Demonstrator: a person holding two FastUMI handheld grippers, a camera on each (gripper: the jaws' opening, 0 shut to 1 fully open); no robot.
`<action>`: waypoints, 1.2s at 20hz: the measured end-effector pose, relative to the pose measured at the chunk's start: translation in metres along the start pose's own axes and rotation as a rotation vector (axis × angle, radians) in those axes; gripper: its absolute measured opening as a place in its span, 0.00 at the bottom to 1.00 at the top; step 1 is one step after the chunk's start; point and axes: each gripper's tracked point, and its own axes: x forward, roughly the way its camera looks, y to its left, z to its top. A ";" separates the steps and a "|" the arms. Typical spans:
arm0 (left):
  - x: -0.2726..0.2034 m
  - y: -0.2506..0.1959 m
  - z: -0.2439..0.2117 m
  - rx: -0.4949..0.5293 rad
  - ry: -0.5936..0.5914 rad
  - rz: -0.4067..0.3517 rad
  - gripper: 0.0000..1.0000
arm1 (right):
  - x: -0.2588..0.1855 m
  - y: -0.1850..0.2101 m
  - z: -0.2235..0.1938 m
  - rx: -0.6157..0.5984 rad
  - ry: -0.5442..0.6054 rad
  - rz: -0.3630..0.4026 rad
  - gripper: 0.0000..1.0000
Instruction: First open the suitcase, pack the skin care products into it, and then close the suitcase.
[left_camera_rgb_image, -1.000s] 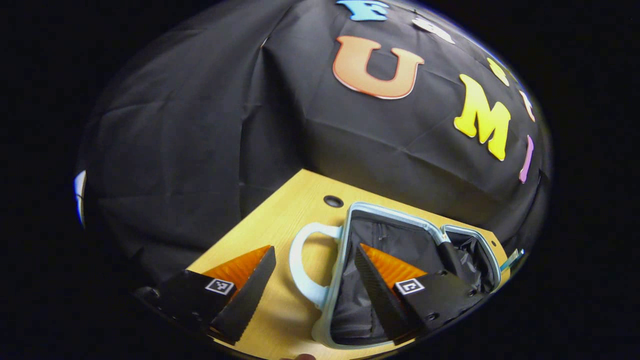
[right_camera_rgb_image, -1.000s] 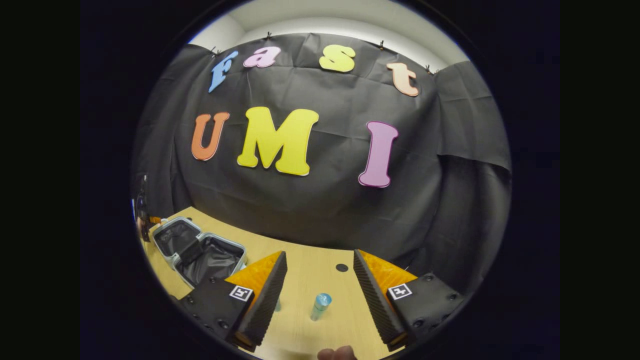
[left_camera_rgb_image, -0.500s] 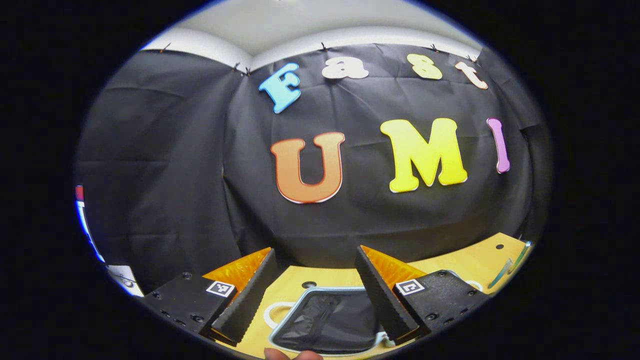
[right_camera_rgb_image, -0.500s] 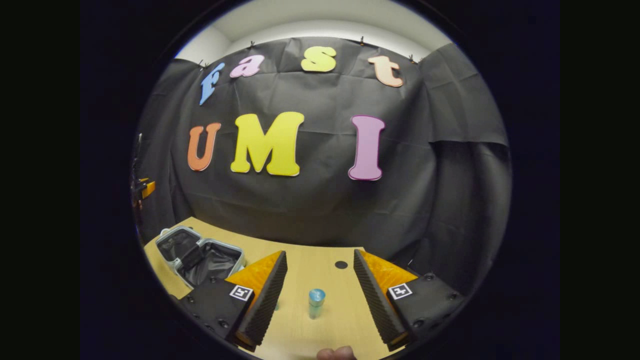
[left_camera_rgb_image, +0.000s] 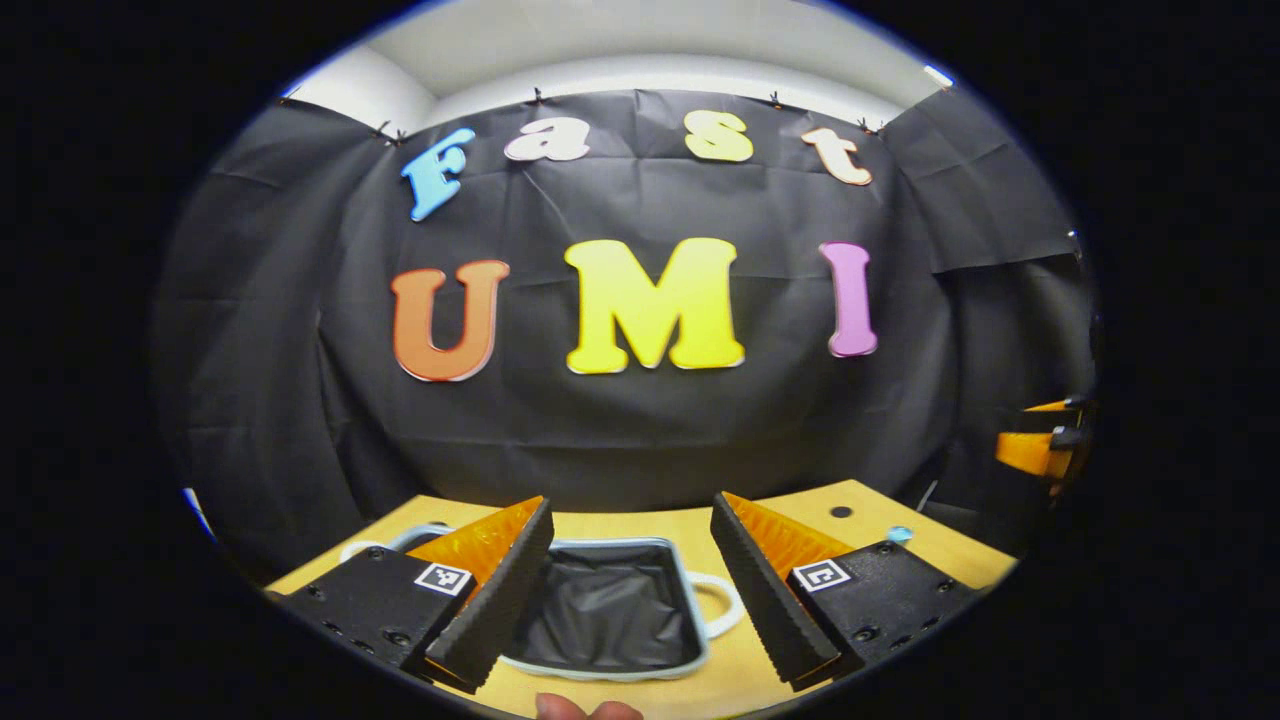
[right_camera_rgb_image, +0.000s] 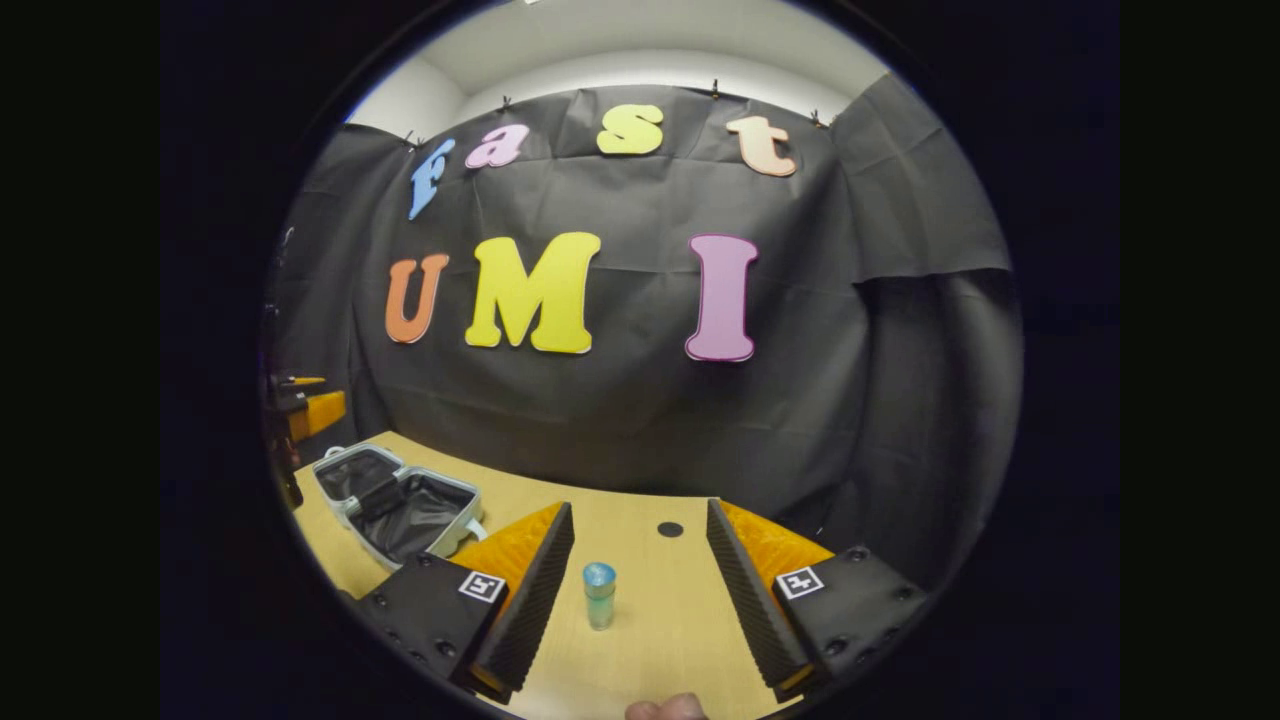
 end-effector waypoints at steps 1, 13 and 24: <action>-0.001 -0.020 -0.007 -0.026 0.019 -0.023 0.94 | -0.001 -0.005 -0.007 -0.005 0.011 0.005 0.80; 0.027 -0.161 -0.158 -0.024 0.363 -0.242 1.00 | -0.028 -0.059 -0.045 -0.074 0.089 -0.021 0.80; 0.114 -0.179 -0.250 -0.087 0.505 -0.245 0.95 | -0.067 -0.112 -0.066 -0.115 0.180 -0.158 0.80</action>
